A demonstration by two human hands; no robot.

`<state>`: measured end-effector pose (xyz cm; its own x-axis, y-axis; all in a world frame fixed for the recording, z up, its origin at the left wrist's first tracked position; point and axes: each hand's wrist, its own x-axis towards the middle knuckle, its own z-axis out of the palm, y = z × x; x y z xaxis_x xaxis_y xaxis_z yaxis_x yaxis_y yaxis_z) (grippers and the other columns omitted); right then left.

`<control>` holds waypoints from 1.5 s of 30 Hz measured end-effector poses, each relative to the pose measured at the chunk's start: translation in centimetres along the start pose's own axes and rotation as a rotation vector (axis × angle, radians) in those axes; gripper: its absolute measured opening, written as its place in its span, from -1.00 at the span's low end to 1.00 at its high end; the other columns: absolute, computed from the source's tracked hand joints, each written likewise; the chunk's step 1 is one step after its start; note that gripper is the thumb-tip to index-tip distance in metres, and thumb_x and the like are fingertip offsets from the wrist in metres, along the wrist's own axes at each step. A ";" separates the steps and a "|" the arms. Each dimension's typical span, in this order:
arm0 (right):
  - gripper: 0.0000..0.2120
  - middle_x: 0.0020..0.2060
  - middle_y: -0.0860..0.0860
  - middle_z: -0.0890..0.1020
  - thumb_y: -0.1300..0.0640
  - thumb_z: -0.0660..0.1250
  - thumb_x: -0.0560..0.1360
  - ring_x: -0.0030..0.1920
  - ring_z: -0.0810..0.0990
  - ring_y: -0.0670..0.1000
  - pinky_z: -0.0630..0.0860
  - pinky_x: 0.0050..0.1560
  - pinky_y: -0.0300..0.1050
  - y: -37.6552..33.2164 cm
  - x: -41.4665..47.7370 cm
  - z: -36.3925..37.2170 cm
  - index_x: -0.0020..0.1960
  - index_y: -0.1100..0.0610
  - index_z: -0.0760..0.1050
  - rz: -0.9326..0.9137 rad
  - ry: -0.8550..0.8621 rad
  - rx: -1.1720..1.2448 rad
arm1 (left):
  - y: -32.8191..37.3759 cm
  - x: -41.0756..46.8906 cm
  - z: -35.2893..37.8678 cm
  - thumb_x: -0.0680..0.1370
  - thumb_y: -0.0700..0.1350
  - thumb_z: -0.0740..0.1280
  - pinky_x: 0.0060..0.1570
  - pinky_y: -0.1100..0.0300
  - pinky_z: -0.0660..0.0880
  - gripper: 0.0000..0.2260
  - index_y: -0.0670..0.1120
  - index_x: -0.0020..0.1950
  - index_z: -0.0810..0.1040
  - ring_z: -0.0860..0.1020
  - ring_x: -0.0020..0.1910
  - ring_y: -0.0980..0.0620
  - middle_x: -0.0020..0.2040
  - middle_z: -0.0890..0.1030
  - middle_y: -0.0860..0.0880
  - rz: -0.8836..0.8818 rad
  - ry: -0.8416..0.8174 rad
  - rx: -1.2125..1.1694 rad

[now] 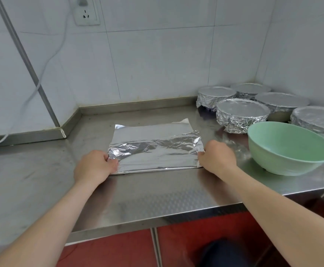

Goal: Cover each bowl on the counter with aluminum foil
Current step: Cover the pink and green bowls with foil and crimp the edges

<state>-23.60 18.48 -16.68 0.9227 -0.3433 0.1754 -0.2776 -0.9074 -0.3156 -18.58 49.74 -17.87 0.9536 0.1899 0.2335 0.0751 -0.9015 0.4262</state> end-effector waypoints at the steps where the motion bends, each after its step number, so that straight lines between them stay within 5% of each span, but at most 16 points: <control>1: -0.82 -0.03 0.16 0.65 0.01 0.27 0.54 0.03 0.60 0.19 0.46 0.01 -0.05 -0.1 0.0 -0.1 -0.10 0.13 0.46 -0.009 0.004 -0.032 | 0.0 0.0 0.0 0.44 0.04 0.39 -0.41 0.20 0.30 -0.69 -0.20 -0.30 0.51 0.52 -0.35 -0.09 -0.43 0.54 -0.04 0.006 -0.001 0.017; 4: -0.84 0.00 0.15 0.64 0.01 0.26 0.55 0.05 0.59 0.19 0.46 0.12 0.00 -0.3 -0.2 -0.1 -0.09 0.11 0.44 -0.010 0.007 -0.075 | 0.2 -0.4 -0.1 0.47 0.08 0.37 -0.26 0.16 0.39 -0.79 -0.05 -0.10 0.57 0.58 -0.13 -0.13 -0.15 0.65 -0.04 0.018 0.006 0.066; 8: -0.84 -0.04 0.13 0.64 0.04 0.27 0.52 0.01 0.59 0.17 0.46 0.12 0.01 -0.2 -0.1 -0.1 -0.15 0.10 0.37 0.008 0.001 -0.061 | 0.8 -1.0 -0.5 0.54 0.09 0.29 -0.14 0.09 0.32 -0.53 0.01 0.39 0.27 0.56 0.07 -0.21 0.05 0.62 -0.13 0.025 0.030 0.157; 11: -0.86 -0.06 0.12 0.64 0.07 0.28 0.50 -0.01 0.59 0.16 0.46 0.12 0.00 -0.2 -0.1 -0.1 -0.16 0.10 0.37 0.017 -0.011 -0.060 | 1.0 -1.0 -0.9 0.56 0.04 0.28 -0.08 0.02 0.40 -0.53 -0.02 0.42 0.24 0.52 0.10 -0.22 0.14 0.55 -0.16 0.089 0.072 0.259; 14: -0.87 -0.07 0.12 0.64 0.08 0.28 0.49 -0.01 0.59 0.16 0.45 0.13 0.00 -0.4 -0.1 0.0 -0.16 0.10 0.38 0.022 -0.009 -0.055 | 3.2 -1.5 -0.6 0.54 -0.09 0.31 0.04 -0.05 0.46 -0.61 -0.05 0.38 0.43 0.46 0.18 -0.20 0.19 0.48 -0.14 0.399 0.160 0.195; 18: -0.84 -0.07 0.13 0.64 0.05 0.28 0.49 -0.03 0.59 0.16 0.46 0.14 0.01 -0.4 -0.1 0.1 -0.19 0.10 0.38 0.027 -0.014 -0.058 | 8.7 -3.1 2.1 0.59 0.00 0.26 0.28 0.09 0.35 -0.69 0.00 0.32 0.51 0.37 0.37 -0.02 0.39 0.43 0.01 0.705 -0.184 0.005; 23: -0.83 -0.06 0.12 0.64 0.02 0.28 0.50 -0.02 0.59 0.16 0.47 0.08 -0.02 -0.1 0.0 -0.1 -0.18 0.10 0.39 0.022 -0.030 -0.057 | 9.2 -2.6 4.7 0.60 0.29 -0.01 0.48 -0.05 0.01 -0.45 0.09 0.54 0.13 -0.01 0.55 0.07 0.59 0.03 0.05 0.662 -0.454 0.234; 25: -0.84 0.03 0.12 0.62 0.01 0.28 0.50 0.08 0.54 0.16 0.42 0.10 0.01 -0.1 -0.1 -0.2 -0.05 0.10 0.43 0.029 -0.019 -0.123 | 8.9 -2.6 4.8 0.57 0.34 -0.10 0.49 -0.10 -0.10 -0.40 0.14 0.56 -0.01 -0.12 0.55 0.09 0.59 -0.08 0.09 0.647 -0.482 0.301; 27: -0.64 0.22 0.15 0.49 0.04 0.27 0.49 0.29 0.38 0.18 0.32 0.23 0.13 -0.7 -0.4 0.2 0.26 0.11 0.35 -0.028 0.114 -0.289 | 9.0 -2.7 4.9 0.56 0.37 -0.14 0.49 -0.13 -0.14 -0.38 0.17 0.56 -0.08 -0.17 0.55 0.08 0.59 -0.14 0.09 0.628 -0.515 0.320; 29: -0.48 0.39 0.16 0.35 0.11 0.24 0.51 0.44 0.23 0.17 0.26 0.32 0.15 -2.6 -0.9 1.0 0.44 0.11 0.22 -0.263 0.284 -0.217 | 9.0 -2.6 5.0 0.56 0.36 -0.13 0.49 -0.13 -0.15 -0.39 0.18 0.56 -0.10 -0.17 0.55 0.08 0.59 -0.15 0.09 0.618 -0.513 0.320; 32: -0.50 0.51 0.10 0.22 0.06 0.12 0.62 0.53 0.10 0.10 0.16 0.46 0.11 -6.1 -1.7 3.2 0.52 0.15 0.18 -0.602 -0.028 0.127 | 9.0 -2.9 4.7 0.60 0.22 -0.06 0.49 -0.13 -0.17 -0.43 0.14 0.57 -0.14 -0.17 0.55 0.09 0.59 -0.14 0.09 0.631 -0.502 0.318; 35: -0.42 0.57 -0.06 0.01 -0.19 -0.12 0.64 0.56 -0.06 -0.06 -0.06 0.53 0.05 -6.3 -2.1 4.0 0.59 0.02 -0.03 -0.525 -0.341 0.109 | 8.8 -3.1 4.4 0.61 0.14 -0.04 0.50 -0.07 -0.21 -0.42 0.11 0.58 -0.20 -0.21 0.54 0.13 0.58 -0.17 0.12 0.616 -0.518 0.302; 40: -0.21 0.57 -0.01 -0.15 -0.42 -0.21 0.51 0.56 -0.20 -0.03 -0.15 0.52 0.12 -2.8 -1.1 2.9 0.59 0.02 -0.12 -0.408 -0.375 -0.152 | 5.8 -2.5 3.0 0.59 0.32 -0.10 0.50 -0.01 -0.20 -0.36 0.08 0.58 -0.17 -0.24 0.54 0.13 0.58 -0.22 0.11 0.560 -0.524 0.340; 45: -0.14 0.58 0.01 -0.16 -0.44 -0.20 0.50 0.56 -0.19 -0.03 -0.11 0.51 0.19 0.2 -0.6 2.0 0.59 0.10 -0.17 -0.280 -0.390 -0.175 | 0.5 -1.3 1.0 0.61 0.27 -0.17 0.50 -0.03 -0.15 -0.41 0.08 0.58 -0.16 -0.21 0.54 0.13 0.58 -0.21 0.09 0.425 -0.521 0.357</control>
<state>-23.62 18.99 -18.70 0.9900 0.0042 -0.1411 -0.0156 -0.9902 -0.1391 -19.52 48.64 -18.88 0.9294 -0.3297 -0.1657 -0.3237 -0.9441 0.0627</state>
